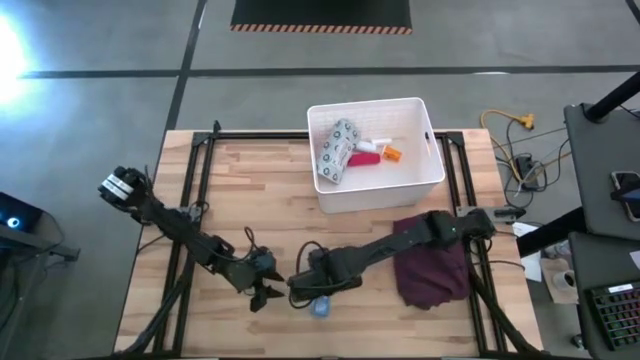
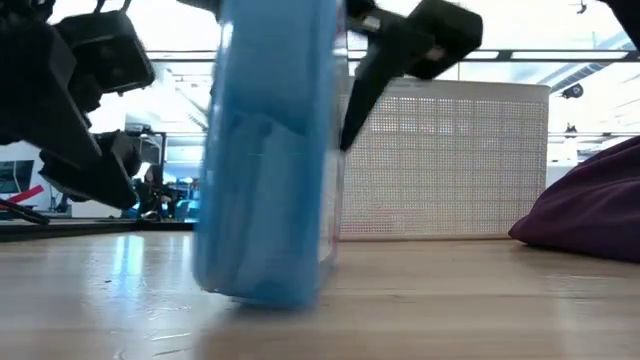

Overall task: Pick & place medical supplies in basket/bin
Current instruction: Put the first aid kit into the white bin

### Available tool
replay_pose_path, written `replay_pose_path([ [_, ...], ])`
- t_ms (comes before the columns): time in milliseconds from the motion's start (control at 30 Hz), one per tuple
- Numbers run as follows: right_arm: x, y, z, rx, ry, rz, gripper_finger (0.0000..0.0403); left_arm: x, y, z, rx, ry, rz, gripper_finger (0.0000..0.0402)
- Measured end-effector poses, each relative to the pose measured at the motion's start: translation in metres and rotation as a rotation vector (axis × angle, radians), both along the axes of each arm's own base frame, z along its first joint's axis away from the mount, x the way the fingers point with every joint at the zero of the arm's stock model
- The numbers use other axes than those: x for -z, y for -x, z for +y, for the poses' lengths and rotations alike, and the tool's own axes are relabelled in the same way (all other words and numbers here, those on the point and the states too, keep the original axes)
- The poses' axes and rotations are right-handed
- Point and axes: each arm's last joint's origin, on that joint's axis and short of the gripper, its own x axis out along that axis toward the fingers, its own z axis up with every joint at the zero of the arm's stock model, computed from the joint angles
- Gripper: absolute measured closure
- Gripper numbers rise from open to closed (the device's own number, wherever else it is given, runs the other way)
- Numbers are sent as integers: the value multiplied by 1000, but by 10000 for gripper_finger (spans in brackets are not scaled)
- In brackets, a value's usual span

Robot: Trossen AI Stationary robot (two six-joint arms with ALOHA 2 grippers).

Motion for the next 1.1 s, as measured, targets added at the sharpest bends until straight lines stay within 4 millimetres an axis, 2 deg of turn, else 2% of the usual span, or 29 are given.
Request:
replay_pose_path([
  [167, -26, 16, -5, 39, 101, -7, 231, 5, 16, 6, -26, 9, 18, 186],
  [233, -49, 25, -10, 57, 152, -52, 264, 8, 20, 9, -38, 13, 30, 186],
  [300, -76, 35, -19, 94, 223, -126, 264, 9, 26, 13, -54, 20, 28, 186],
  [433, -144, 67, -48, 199, 450, -345, 264, 9, 33, 18, -91, 43, 23, 186],
  [533, -195, 106, -74, 319, 696, -490, 264, 5, 34, 19, -118, 65, 1, 186],
  [633, -231, 147, -111, 402, 783, -496, 264, 1, 35, 19, -142, 69, -22, 186],
  [733, -243, 161, -148, 409, 818, -441, 264, -2, 34, 20, -167, 67, -46, 186],
  [767, -241, 161, -161, 397, 815, -397, 264, -5, 31, 19, -177, 71, -62, 186],
  [900, -225, 156, -201, 350, 718, -241, 263, -12, 27, 19, -202, 81, -90, 186],
  [967, -215, 153, -214, 323, 665, -184, 260, -14, 27, 19, -203, 81, -92, 186],
  [1100, -194, 150, -233, 294, 665, -62, 240, -21, 23, 20, -216, 89, -113, 186],
])
